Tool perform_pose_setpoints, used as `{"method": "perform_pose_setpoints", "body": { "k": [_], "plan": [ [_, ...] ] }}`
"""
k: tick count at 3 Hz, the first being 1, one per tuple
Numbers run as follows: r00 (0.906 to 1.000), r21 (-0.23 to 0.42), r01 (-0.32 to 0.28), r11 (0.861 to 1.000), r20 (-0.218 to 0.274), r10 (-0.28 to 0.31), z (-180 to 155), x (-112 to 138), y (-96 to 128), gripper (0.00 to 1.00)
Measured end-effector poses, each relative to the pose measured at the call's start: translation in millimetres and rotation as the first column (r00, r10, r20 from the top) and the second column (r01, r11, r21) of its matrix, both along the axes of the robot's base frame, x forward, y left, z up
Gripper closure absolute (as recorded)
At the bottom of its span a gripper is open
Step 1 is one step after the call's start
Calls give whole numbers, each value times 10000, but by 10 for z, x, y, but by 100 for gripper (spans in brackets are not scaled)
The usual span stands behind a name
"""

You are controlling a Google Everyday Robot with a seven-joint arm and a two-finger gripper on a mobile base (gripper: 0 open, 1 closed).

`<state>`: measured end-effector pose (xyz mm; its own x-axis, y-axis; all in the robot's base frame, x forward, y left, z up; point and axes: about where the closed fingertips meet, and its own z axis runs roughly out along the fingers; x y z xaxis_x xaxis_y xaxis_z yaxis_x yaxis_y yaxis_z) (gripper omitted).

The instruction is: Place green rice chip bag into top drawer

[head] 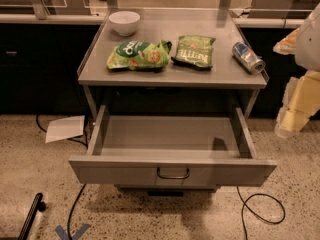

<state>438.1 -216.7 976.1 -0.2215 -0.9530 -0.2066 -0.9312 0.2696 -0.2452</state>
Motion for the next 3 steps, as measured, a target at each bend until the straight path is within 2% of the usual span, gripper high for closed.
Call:
{"method": "perform_pose_setpoints", "body": {
  "k": [2, 3],
  "plan": [
    [9999, 211, 23, 9998, 169, -27, 26, 72, 22, 0],
    [9985, 1004, 218, 9947, 479, -267, 33, 519, 120, 0]
  ]
}}
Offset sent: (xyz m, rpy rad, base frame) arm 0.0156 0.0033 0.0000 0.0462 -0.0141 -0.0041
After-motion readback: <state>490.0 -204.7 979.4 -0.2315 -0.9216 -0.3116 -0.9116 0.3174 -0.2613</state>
